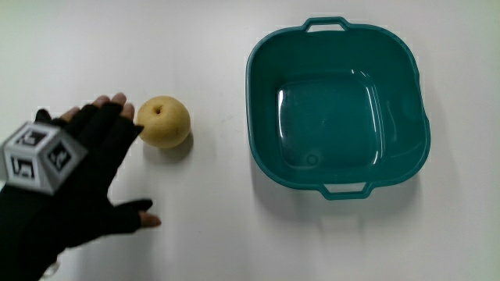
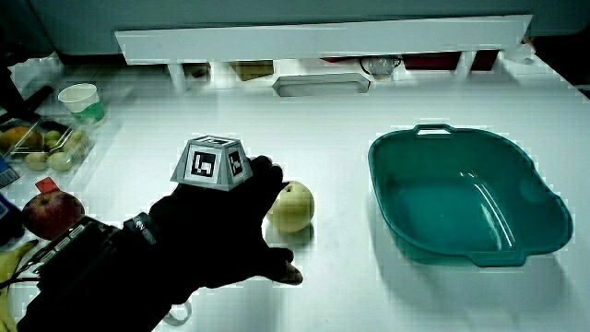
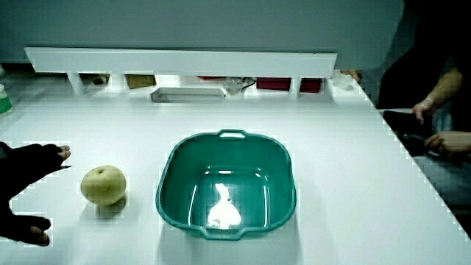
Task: Pick pear from desk
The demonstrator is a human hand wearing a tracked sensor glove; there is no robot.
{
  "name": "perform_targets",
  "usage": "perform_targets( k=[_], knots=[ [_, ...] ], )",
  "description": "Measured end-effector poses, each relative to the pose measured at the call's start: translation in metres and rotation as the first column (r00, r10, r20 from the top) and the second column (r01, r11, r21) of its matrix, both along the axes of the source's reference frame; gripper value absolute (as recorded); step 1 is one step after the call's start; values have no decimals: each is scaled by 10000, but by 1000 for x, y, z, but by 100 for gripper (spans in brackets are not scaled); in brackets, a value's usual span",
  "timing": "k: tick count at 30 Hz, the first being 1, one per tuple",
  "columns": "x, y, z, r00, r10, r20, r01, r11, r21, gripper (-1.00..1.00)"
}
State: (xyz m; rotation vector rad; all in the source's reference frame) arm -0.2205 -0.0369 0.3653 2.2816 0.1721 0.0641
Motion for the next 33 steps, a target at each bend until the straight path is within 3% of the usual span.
perform_targets(
  k=[2,3,4,5,9,10,13,15,18,20,21,22,25,29,33],
  knots=[
    [-2,-8,8,9990,-427,-161,417,9974,-590,0],
    [1,-12,8,9992,-227,-317,214,9990,-394,0],
    [27,-11,-30,9955,-689,-650,598,9894,-1322,0],
    [4,-18,10,9970,-630,-453,565,9896,-1326,0],
    [17,-30,10,9878,-668,-1405,368,9779,-2060,0],
    [19,-32,11,9877,-706,-1398,348,9692,-2437,0],
    [23,-40,19,9854,-810,-1497,419,9679,-2480,0],
    [27,-44,22,9837,-863,-1575,389,9586,-2822,0],
    [29,-51,32,9859,-982,-1353,558,9562,-2874,0],
    [37,-53,28,9812,-727,-1788,176,9562,-2922,0],
    [38,-53,31,9827,-736,-1700,206,9554,-2946,0],
    [40,-53,30,9890,-1174,-902,889,9579,-2730,0],
    [40,-56,37,9899,-1130,-851,852,9563,-2795,0],
    [36,-56,45,9876,-1378,-755,1094,9477,-2997,0],
    [37,-57,44,9874,-1342,-836,1056,9533,-2829,0]
  ],
)
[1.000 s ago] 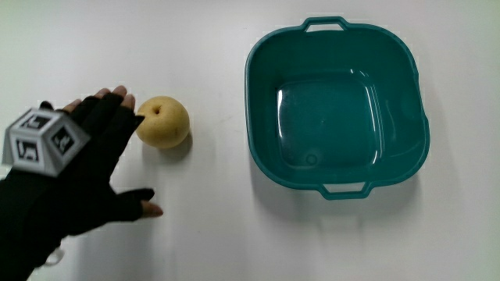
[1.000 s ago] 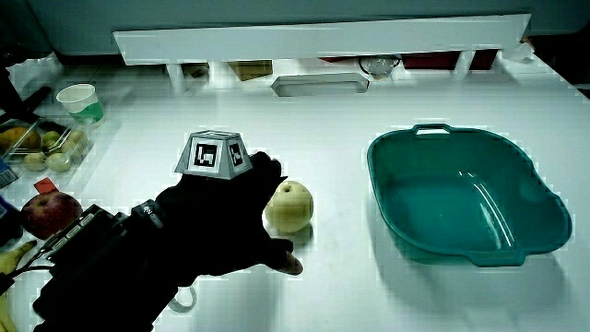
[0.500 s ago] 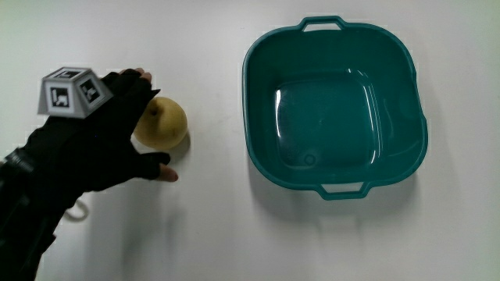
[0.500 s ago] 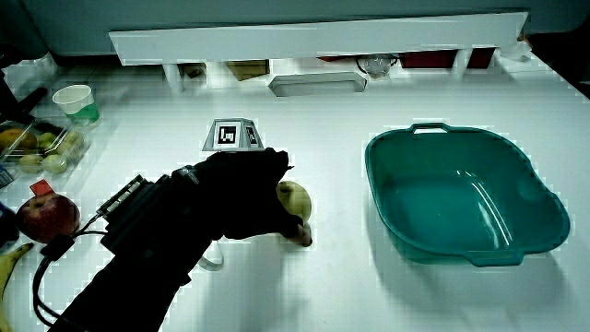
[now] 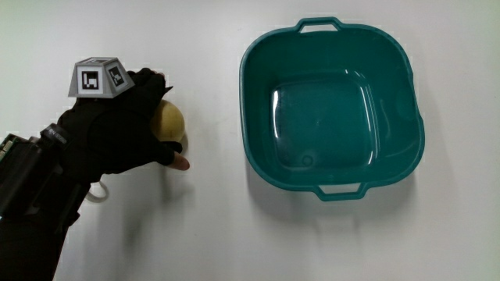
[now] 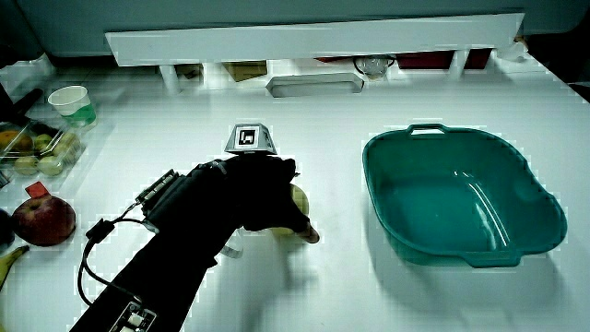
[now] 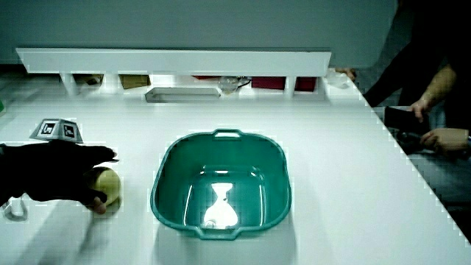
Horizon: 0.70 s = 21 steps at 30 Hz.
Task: Pick pear from desk
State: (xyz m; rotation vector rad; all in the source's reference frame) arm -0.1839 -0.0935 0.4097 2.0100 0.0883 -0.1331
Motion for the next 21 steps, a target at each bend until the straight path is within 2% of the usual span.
perform_targets(
  k=[3,9,12,18,21],
  knots=[
    [1,0,-2,10000,30,59,-31,9999,147,3],
    [-1,0,-1,10000,-20,-38,23,9964,849,23],
    [-1,1,-2,9999,-151,38,147,9964,840,33],
    [-3,2,-2,9993,-297,-222,328,9873,1553,53],
    [-2,2,-3,9991,-285,-314,334,9848,1705,63]
  ],
)
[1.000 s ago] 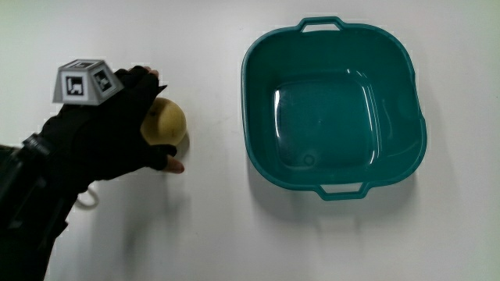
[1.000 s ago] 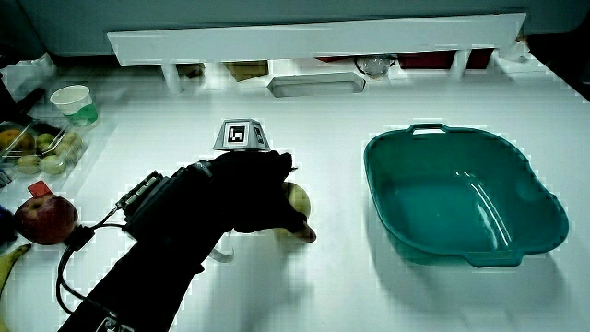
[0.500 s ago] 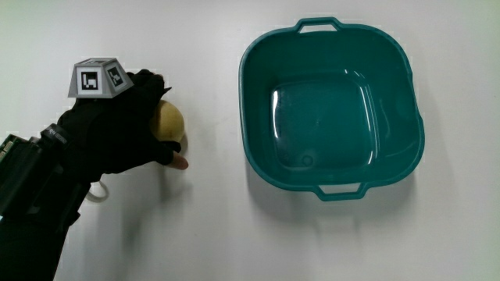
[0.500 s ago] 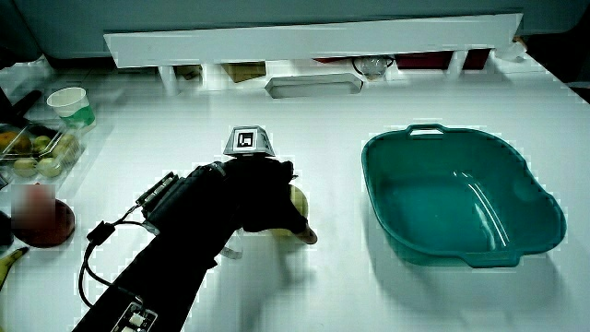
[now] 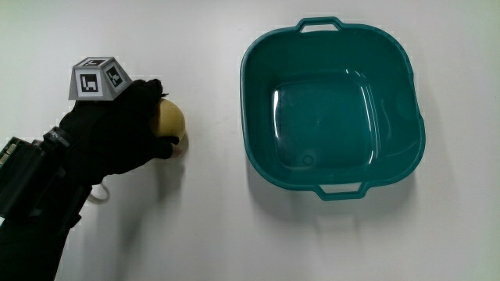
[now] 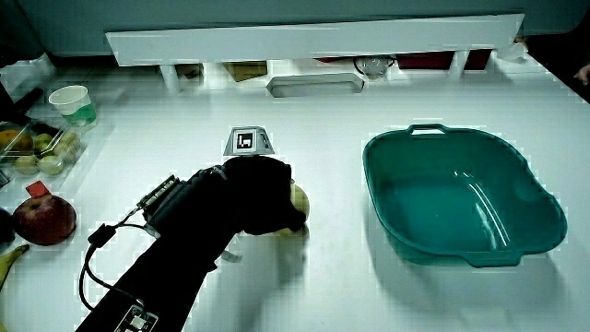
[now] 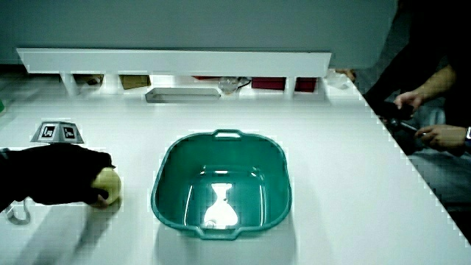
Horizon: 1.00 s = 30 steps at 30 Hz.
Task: Pick pear from desk
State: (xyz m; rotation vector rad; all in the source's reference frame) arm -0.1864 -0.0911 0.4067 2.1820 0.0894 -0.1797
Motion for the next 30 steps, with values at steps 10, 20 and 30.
perform_targets(
  k=[10,20,30],
  knots=[
    [0,2,-3,9992,151,-363,-119,9962,864,97],
    [14,-5,-35,9953,547,-796,-408,9851,1673,100],
    [52,-9,-70,9854,904,-1440,-645,9824,1754,100]
  ],
)
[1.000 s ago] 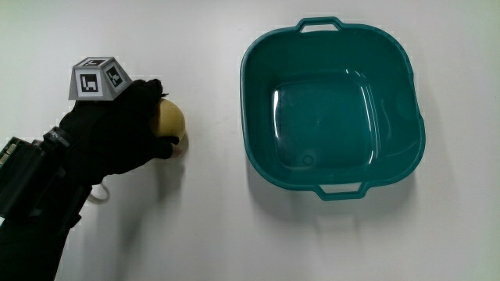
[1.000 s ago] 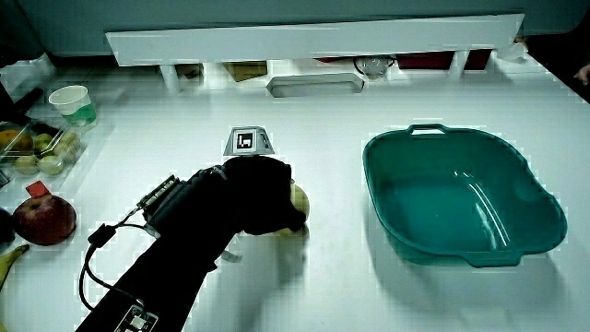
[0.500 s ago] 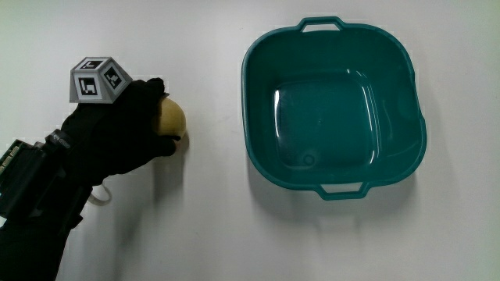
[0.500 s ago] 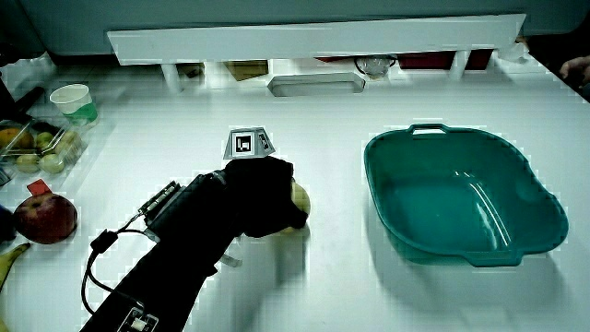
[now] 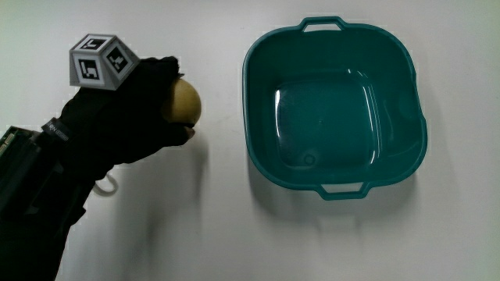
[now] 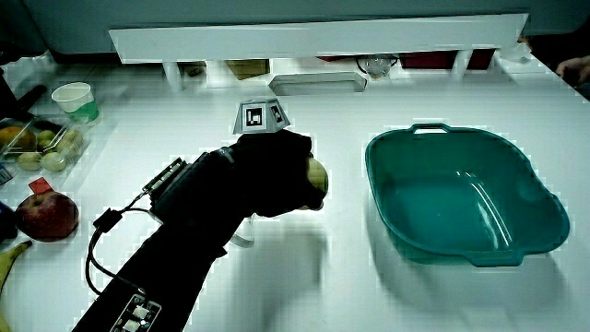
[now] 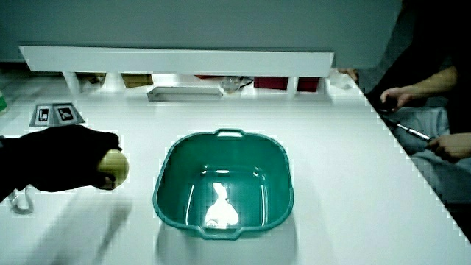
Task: Pick pear from desk
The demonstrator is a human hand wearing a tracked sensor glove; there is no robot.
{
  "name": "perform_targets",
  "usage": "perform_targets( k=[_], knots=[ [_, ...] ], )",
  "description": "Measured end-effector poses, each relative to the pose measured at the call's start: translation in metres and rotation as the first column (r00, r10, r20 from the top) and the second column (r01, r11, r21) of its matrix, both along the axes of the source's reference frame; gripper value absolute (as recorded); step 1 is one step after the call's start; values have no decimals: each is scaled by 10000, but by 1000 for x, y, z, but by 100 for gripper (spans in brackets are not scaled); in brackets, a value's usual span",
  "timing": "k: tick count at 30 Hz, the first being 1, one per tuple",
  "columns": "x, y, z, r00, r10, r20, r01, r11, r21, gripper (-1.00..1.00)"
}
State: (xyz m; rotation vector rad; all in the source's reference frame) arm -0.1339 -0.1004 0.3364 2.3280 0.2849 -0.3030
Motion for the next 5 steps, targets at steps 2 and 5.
perform_targets(
  k=[2,5],
  knots=[
    [9,-1,-6,9994,-350,35,351,9986,-386,100],
    [22,-4,-11,9980,-169,-602,163,9998,-98,100]
  ],
)
